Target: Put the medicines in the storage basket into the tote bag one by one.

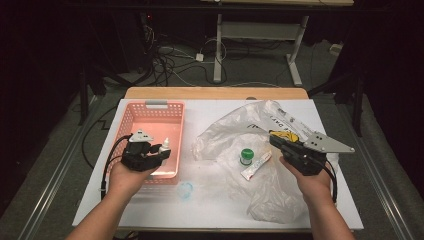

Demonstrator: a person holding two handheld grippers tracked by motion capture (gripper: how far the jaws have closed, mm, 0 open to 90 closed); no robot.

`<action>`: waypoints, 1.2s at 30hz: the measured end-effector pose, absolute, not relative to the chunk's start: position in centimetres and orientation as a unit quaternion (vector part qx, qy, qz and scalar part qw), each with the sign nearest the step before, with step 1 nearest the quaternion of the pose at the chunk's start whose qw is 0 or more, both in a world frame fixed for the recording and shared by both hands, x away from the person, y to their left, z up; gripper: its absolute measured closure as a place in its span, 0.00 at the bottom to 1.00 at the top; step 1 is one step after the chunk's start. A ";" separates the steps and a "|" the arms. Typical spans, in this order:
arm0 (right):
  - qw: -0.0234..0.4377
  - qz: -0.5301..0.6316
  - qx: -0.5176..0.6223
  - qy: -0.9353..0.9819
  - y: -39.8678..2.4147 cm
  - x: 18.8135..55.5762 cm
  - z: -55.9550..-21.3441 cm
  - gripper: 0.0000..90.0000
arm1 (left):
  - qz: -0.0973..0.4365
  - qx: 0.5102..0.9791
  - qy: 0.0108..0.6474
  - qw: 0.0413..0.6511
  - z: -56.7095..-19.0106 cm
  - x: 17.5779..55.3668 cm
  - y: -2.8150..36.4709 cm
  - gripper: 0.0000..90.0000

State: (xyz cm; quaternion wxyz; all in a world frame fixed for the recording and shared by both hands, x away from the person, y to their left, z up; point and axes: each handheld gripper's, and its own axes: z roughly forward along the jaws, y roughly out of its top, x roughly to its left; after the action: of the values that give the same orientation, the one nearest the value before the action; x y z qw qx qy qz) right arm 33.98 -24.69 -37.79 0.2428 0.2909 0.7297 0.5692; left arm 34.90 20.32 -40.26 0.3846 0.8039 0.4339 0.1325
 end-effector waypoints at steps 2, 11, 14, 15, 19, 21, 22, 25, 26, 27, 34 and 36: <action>0.242 0.570 0.292 0.729 -24.7 34.0 -37.8 1.00 | 0.135 0.801 0.425 0.399 -40.0 34.4 20.0 0.65; 0.245 0.571 0.287 0.729 -24.7 33.9 -37.7 1.00 | 0.149 0.796 0.378 0.448 -38.4 32.2 17.6 0.65; 0.245 0.572 0.286 0.729 -24.7 34.0 -37.7 1.00 | 0.143 0.798 0.361 0.461 -38.3 31.6 16.5 0.65; 0.244 0.572 0.286 0.729 -24.7 33.9 -37.7 1.00 | 0.142 0.799 0.355 0.463 -38.3 31.4 16.0 0.65; 0.244 0.572 0.289 0.728 -24.7 33.8 -37.6 1.00 | 0.139 0.803 0.333 0.474 -38.3 30.6 14.1 0.65; 0.246 0.573 0.286 0.728 -24.7 33.9 -37.6 1.00 | 0.133 0.807 0.325 0.475 -38.5 30.4 13.2 0.65; 0.246 0.573 0.285 0.728 -24.7 33.9 -37.6 1.00 | 0.134 0.810 0.319 0.474 -38.6 30.3 12.6 0.65; 0.246 0.574 0.284 0.727 -24.7 33.9 -37.6 1.00 | 0.128 0.815 0.307 0.474 -39.0 30.2 11.0 0.65; 0.246 0.575 0.284 0.727 -24.7 33.9 -37.6 1.00 | 0.125 0.816 0.303 0.476 -39.1 30.2 10.5 0.65; 0.246 0.575 0.285 0.726 -24.7 33.8 -37.5 1.00 | 0.122 0.818 0.300 0.476 -39.3 30.2 9.9 0.65; 0.248 0.576 0.283 0.726 -24.9 33.8 -37.4 1.00 | 0.105 0.828 0.279 0.476 -40.7 30.7 6.2 0.65; 0.246 0.577 0.285 0.725 -24.8 33.8 -37.4 1.00 | 0.102 0.831 0.274 0.474 -41.3 31.0 5.0 0.65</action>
State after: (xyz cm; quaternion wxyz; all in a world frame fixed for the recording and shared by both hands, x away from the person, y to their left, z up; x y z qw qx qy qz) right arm 33.78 -24.85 -37.43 0.2462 0.2853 0.7248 0.5767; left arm 30.95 5.04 -41.25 0.4738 0.8307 0.2740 0.1020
